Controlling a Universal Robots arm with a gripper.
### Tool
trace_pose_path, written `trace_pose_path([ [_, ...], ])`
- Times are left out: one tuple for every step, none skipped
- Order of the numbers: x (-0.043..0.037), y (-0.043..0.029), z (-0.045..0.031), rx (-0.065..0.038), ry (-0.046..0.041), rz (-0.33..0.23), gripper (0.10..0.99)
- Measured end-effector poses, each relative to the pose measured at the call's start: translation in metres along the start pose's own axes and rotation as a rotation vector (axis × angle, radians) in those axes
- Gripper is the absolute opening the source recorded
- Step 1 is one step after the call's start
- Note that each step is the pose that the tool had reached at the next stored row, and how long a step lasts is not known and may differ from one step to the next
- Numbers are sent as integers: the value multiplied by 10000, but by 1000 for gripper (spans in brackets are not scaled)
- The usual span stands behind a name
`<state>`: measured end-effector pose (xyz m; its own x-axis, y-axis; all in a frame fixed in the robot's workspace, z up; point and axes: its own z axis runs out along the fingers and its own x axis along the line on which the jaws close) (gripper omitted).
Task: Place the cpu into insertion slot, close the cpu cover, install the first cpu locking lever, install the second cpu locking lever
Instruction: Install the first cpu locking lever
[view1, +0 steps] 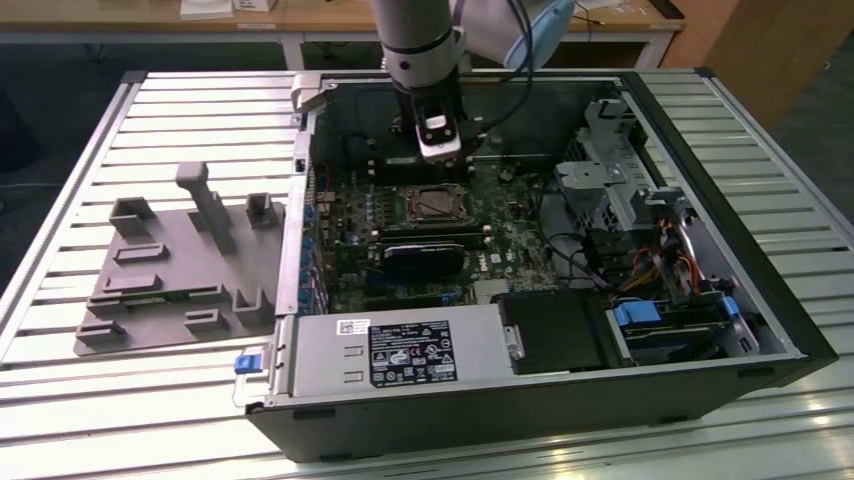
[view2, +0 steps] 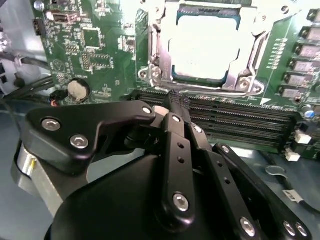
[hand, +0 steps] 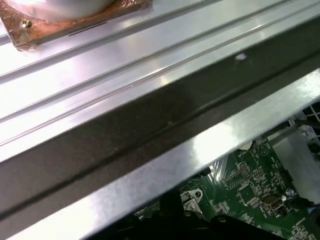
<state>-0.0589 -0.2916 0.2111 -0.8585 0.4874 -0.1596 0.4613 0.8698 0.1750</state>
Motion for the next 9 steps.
trace_pose_path([
  [-3, 1, 1, 93, 19, -11, 102],
  [-6, 2, 2, 184, 27, -26, 102],
  [-10, 2, 3, 279, 23, -41, 102],
  [-15, 1, 4, 374, 18, -57, 102],
  [-22, -5, 5, 448, 14, -69, 102],
  [-30, -14, 4, 504, 17, -77, 102],
  [-38, -22, 4, 553, 23, -85, 102],
  [-47, -30, 5, 602, 30, -92, 102],
  [-55, -38, 5, 653, 38, -99, 102],
])
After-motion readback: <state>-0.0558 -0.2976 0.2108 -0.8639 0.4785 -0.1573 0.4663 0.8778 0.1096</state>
